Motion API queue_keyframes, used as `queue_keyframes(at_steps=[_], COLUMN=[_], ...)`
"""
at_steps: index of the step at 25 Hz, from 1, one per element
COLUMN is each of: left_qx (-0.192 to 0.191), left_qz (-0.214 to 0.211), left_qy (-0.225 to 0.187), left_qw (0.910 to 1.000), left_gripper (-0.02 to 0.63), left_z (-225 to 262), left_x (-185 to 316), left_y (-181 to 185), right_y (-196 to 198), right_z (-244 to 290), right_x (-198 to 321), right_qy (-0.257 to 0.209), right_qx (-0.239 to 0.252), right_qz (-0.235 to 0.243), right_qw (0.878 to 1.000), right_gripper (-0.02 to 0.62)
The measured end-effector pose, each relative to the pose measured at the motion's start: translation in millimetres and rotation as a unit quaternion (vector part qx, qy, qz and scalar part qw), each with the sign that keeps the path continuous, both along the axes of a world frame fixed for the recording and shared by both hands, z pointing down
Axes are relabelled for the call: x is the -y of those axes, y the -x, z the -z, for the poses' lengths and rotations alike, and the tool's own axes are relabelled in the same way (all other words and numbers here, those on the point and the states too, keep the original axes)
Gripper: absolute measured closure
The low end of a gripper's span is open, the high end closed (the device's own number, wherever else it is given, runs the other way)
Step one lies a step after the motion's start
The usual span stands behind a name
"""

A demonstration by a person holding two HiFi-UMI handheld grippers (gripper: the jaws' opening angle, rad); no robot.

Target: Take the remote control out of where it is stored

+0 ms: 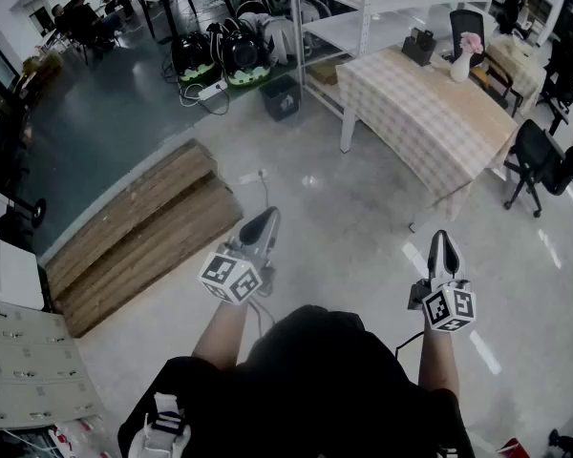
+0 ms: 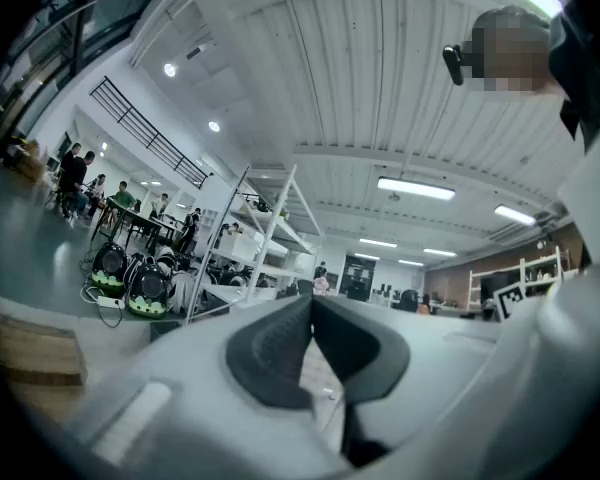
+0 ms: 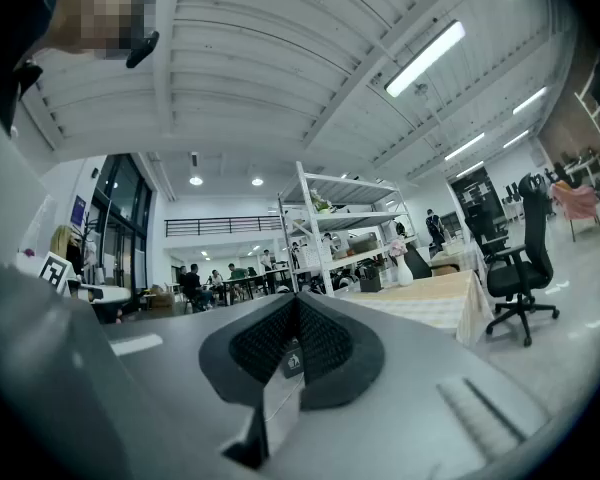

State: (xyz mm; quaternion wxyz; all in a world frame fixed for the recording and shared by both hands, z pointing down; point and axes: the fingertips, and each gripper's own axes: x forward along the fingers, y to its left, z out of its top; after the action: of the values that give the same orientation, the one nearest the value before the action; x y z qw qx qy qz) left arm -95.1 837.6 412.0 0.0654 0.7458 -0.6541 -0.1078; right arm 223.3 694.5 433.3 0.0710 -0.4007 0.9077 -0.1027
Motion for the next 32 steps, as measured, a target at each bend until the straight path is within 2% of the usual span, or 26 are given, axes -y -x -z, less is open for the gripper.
queue_keyframes(at_steps=[6, 9, 14, 19, 25, 32], left_qx=[0.011, 0.016, 0.002, 0.007, 0.016, -0.006], left_qz=[-0.001, -0.002, 0.007, 0.0, -0.006, -0.015], left_qy=[0.009, 0.012, 0.0, 0.014, 0.013, 0.012], left_qw=[0.9999, 0.9998, 1.0, 0.9999, 0.9998, 0.9998], left_gripper=[0.604, 0.604, 0.604, 0.604, 0.604, 0.604], left_z=[0.1, -1.3, 0.3, -5.7, -15.4, -25.8], left_x=[18.3, 24.4, 27.4, 39.6, 63.5, 124.3], left_y=[-23.8, -36.8, -55.5, -68.7, -62.3, -34.0], right_y=[-19.0, -30.0, -47.4, -60.0, -51.4, -36.9], right_z=[-1.0, -3.2, 2.5, 4.6, -8.5, -3.7], right_x=[19.2, 26.1, 25.2, 38.6, 58.2, 99.8], right_qy=[-0.008, 0.0, -0.013, -0.018, -0.005, -0.019], right_qx=[-0.001, 0.015, 0.032, 0.028, 0.021, -0.01], right_qz=[0.003, 0.009, 0.026, 0.018, 0.014, -0.006], right_qw=[1.0, 1.0, 0.999, 0.999, 1.0, 1.0], right_gripper=[0.592, 0.591, 0.591, 0.592, 0.592, 0.592])
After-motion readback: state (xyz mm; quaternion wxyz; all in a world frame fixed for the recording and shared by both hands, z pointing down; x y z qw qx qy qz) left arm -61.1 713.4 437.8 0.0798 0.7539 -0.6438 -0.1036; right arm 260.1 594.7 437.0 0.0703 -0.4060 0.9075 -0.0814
